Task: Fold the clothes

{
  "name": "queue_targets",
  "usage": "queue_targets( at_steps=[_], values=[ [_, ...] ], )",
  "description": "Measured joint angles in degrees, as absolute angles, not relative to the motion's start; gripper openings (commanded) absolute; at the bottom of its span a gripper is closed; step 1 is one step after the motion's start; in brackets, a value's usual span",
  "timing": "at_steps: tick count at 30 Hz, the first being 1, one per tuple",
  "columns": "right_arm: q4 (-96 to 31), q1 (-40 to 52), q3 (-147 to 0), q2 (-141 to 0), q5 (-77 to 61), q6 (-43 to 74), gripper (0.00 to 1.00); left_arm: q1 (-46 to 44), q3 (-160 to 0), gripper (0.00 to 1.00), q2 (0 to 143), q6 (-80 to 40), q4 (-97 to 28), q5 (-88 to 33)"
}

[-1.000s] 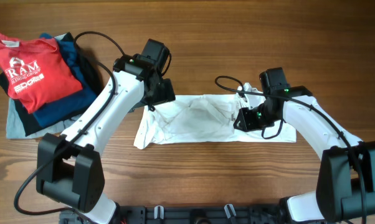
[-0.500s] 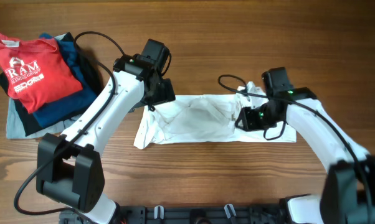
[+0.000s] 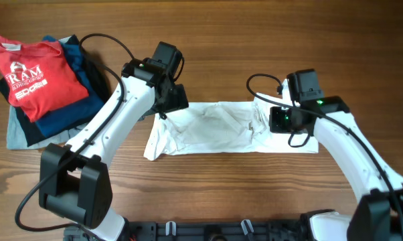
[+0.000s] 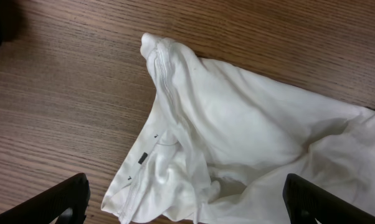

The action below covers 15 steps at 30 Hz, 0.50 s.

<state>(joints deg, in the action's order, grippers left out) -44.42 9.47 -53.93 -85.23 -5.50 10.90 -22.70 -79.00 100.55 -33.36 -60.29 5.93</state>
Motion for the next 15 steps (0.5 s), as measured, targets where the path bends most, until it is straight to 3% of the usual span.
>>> queue_targets(
  at_steps=[8, 15],
  values=[
    [-41.5, 9.5, -53.9, -92.8, -14.2, 8.6, 0.3, -22.7, -79.0, 1.0, 100.6, -33.4, -60.3, 5.9],
    [-42.0, 11.3, -53.9, -96.0, -23.2, 3.5, 0.46, -22.7, -79.0, 1.0, 100.6, -33.4, -60.7, 5.9]
  ],
)
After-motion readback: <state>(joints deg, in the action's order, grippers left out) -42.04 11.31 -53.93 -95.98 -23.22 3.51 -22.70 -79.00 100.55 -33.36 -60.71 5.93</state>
